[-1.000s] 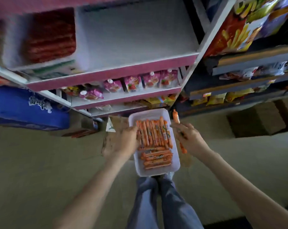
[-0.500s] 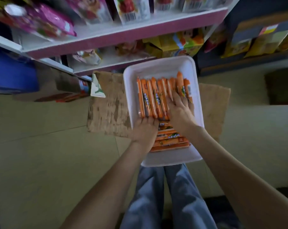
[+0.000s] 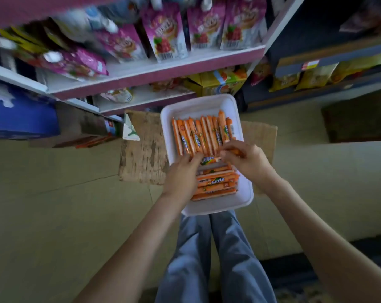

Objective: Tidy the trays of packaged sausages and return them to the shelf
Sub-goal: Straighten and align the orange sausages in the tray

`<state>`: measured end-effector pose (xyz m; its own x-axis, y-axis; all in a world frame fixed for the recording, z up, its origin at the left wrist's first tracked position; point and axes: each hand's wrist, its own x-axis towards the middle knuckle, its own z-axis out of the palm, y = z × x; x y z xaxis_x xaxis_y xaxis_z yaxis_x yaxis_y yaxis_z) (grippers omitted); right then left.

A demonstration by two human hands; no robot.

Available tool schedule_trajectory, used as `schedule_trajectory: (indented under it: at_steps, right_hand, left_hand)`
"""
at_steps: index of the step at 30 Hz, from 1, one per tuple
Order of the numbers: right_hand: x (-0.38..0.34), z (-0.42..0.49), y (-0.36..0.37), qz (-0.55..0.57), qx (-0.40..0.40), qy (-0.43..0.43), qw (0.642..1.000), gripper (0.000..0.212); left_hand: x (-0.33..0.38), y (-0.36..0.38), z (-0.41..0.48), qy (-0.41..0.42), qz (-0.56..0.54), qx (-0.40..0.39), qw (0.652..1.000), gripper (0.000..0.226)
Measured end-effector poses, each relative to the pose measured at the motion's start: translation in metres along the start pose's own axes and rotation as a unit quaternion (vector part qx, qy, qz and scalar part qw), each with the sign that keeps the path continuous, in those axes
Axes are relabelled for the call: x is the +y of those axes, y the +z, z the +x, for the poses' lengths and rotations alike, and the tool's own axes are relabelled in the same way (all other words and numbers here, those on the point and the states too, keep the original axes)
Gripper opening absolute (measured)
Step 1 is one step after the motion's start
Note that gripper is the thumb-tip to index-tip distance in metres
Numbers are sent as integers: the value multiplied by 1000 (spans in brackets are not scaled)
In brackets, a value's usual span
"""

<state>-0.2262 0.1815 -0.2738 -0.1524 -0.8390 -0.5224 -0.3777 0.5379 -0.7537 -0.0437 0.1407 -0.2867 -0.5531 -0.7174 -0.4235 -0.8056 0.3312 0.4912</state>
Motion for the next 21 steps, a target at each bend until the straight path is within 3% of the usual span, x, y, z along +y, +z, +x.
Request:
schedule_trajectory:
  at_steps: [6,12,16,18,21]
  right_hand:
    - [-100,-65,-73,219,100,-61,969,13]
    - [-179,-115,-136,237,99,-165,952,8]
    - [-219,-138,-162,260,107,-177,943,20]
    - [-232,-142,-172,319,124,-156,927,26]
    - [-250,-145,-177,385,164,-111,902,33]
  left_hand:
    - [67,-103,-32,26,-209,55,976,44]
    - [124,-200,-55,51,-223,48,972,37]
    - [153,-251,-74,82,-300,93,946,21]
    - [167,-275,-81,92,-348,148,921,10]
    - [188,-302,-93,127,-508,212,825,12]
